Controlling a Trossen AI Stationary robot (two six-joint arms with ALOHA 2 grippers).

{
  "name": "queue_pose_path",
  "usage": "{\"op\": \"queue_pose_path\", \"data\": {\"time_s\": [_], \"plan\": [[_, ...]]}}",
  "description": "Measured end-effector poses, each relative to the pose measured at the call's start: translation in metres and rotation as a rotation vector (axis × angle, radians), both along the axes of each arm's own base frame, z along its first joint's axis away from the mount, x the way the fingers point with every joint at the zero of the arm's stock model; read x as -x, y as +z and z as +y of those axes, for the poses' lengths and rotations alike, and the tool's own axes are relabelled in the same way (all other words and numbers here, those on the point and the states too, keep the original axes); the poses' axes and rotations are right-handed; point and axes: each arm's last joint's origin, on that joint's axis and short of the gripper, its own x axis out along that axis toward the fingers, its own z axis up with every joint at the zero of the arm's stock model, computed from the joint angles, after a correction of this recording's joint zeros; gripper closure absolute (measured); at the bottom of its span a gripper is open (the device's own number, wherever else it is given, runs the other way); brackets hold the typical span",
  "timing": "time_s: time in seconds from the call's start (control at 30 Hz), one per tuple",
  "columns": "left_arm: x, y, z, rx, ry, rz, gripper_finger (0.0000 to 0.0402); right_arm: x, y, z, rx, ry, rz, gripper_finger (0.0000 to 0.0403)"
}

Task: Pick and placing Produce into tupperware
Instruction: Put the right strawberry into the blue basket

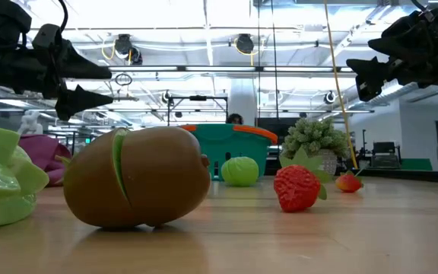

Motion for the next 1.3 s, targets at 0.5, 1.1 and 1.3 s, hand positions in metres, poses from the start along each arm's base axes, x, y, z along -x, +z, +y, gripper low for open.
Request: {"op": "queue_pose_path", "data": {"time_s": [0.5, 1.1, 1.3], "plan": [[0.0, 0.0, 0.0, 0.169, 0.013, -0.046, 0.0078, 0.0, 0.0, 0.0, 0.0, 0.0, 0.0, 0.0199], [0.0, 0.009, 0.0, 0.183, 0.023, -0.151, 0.0078, 0.001, 0.012, -0.001, 0.093, -0.087, -0.13, 0.0199], [0.0, 0.014, 0.001, 0.149, 0.018, -0.198, 0.0078, 0.003, 0.018, -0.001, 0.084, -0.081, -0.185, 0.0199]]}}
